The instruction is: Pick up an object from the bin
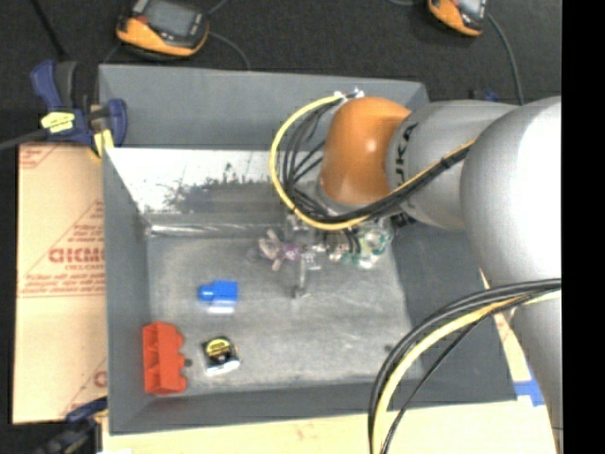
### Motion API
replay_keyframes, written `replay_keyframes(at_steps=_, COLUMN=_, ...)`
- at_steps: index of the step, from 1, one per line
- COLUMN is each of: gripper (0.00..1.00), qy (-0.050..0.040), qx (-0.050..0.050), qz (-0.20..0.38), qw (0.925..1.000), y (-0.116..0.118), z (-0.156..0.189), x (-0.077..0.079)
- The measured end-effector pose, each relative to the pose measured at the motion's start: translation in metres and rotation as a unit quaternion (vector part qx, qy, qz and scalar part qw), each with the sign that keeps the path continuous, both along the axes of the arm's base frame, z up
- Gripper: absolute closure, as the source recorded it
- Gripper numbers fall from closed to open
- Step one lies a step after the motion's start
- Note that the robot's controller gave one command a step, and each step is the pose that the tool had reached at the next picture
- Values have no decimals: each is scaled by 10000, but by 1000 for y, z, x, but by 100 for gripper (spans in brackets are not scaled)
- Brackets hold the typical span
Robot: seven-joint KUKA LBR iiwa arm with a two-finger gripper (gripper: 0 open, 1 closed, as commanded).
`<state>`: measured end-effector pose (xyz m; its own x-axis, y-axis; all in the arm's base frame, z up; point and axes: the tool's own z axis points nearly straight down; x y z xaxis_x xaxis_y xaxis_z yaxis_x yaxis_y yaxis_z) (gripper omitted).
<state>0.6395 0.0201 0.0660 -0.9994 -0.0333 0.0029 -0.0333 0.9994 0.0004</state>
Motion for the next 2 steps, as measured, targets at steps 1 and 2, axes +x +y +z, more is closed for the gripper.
replay_keyframes(at_steps=1, gripper=0, qy=-60, qx=-3, qz=116, qw=9999, y=14, z=37, x=0)
replay_keyframes(at_steps=2, gripper=0, qy=-29, qx=5, qz=-545, qw=9985, y=15, z=41, x=-10)
